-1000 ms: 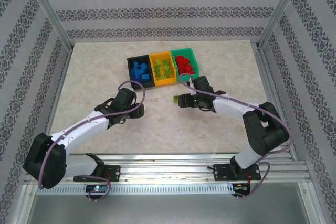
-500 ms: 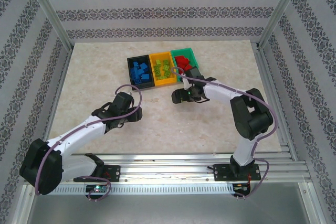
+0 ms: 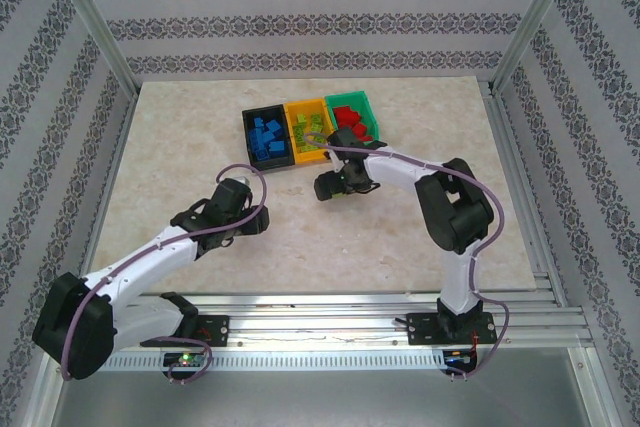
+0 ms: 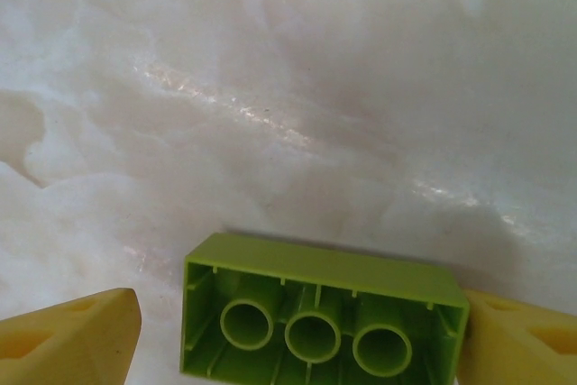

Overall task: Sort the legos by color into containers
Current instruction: Pick up the lego from the center of the table.

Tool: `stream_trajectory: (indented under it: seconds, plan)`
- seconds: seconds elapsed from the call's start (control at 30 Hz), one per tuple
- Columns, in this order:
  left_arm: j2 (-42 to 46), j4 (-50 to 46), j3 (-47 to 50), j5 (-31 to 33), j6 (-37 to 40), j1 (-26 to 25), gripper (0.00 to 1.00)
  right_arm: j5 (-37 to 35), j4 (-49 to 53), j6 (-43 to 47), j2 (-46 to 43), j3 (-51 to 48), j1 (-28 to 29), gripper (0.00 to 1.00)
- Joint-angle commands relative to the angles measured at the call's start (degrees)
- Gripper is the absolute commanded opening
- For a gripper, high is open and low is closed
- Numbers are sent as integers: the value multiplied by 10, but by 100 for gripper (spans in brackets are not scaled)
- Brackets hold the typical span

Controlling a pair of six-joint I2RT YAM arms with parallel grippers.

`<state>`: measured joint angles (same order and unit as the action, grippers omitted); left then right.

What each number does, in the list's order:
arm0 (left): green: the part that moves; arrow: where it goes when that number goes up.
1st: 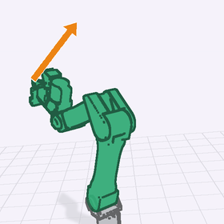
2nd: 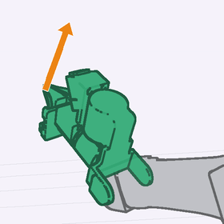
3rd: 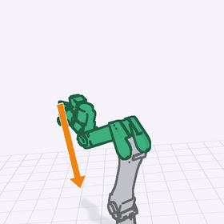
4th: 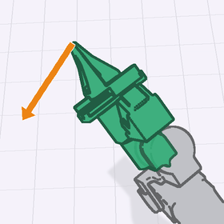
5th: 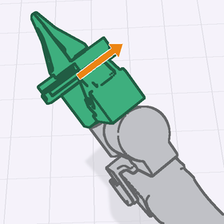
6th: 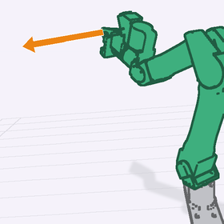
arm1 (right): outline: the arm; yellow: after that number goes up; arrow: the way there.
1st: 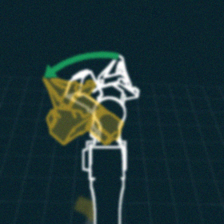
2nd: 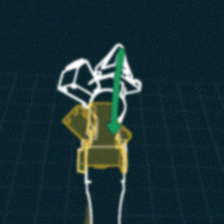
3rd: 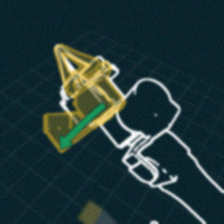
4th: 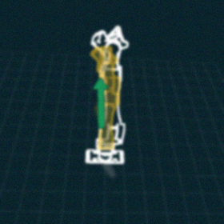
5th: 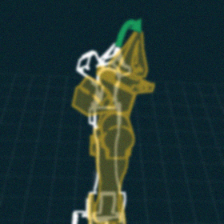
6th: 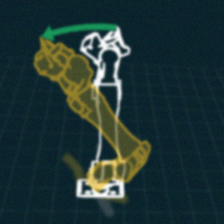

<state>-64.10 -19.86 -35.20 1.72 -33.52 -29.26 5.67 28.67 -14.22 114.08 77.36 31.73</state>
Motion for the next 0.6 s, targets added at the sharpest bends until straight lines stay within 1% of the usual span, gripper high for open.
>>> stream_trajectory:
  seconds: [0.0, 0.13, 0.2, 0.37, 0.43, 0.57]
  plan:
    - [10, 16, 8, -2, -6, -2, 64, -55, 39, 13, 18, 24, 7, 86]
    - [10, 16, 7, -5, -3, -1, 64, -58, 44, 14, 25, 31, 10, 82]
    - [10, 15, 6, -6, 0, -1, 64, -57, 42, 13, 25, 29, 11, 78]
    - [8, 16, 4, -10, -2, 0, 64, -45, 31, 14, 15, 18, 10, 68]
    - [7, 19, 3, -11, -3, 0, 64, -40, 25, 15, 9, 11, 10, 66]
    - [3, 24, 4, -14, -6, 0, 64, -18, 12, 13, -2, -1, 8, 60]
